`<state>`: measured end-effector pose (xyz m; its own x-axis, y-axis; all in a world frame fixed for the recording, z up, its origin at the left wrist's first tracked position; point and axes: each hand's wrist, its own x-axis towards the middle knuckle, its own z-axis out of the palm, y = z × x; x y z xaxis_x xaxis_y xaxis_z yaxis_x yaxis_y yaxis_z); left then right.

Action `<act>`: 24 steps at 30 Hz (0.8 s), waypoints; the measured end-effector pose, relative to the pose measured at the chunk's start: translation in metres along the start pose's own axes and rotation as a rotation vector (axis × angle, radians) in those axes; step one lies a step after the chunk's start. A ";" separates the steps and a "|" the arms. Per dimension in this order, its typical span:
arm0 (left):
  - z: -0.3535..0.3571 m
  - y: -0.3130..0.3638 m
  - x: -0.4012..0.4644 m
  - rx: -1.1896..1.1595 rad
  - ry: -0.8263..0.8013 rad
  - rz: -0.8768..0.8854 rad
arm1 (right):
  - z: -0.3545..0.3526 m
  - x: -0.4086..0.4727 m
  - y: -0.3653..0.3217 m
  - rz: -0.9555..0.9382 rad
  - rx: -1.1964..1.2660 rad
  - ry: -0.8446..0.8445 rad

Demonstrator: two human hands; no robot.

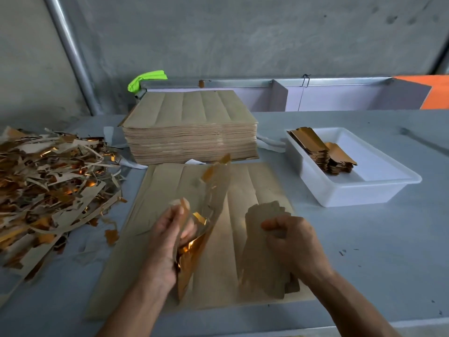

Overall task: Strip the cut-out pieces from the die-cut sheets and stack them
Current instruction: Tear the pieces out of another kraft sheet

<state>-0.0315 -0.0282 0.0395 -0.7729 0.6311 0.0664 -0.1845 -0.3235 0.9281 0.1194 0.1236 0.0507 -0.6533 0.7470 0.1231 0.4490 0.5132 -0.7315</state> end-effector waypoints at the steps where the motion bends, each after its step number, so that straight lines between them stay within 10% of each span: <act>1: -0.002 0.002 0.005 -0.089 -0.019 -0.011 | 0.005 0.000 -0.008 -0.031 -0.001 -0.046; 10: -0.021 0.000 0.012 -0.109 0.243 -0.080 | -0.004 0.006 -0.024 -0.024 -0.103 -0.076; 24: 0.031 0.001 0.013 -0.035 -0.152 0.156 | 0.036 0.017 -0.056 0.506 0.420 -0.412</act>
<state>-0.0226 0.0013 0.0525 -0.6936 0.6698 0.2653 -0.0924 -0.4480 0.8893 0.0611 0.0923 0.0699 -0.6410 0.5885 -0.4927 0.5379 -0.1135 -0.8353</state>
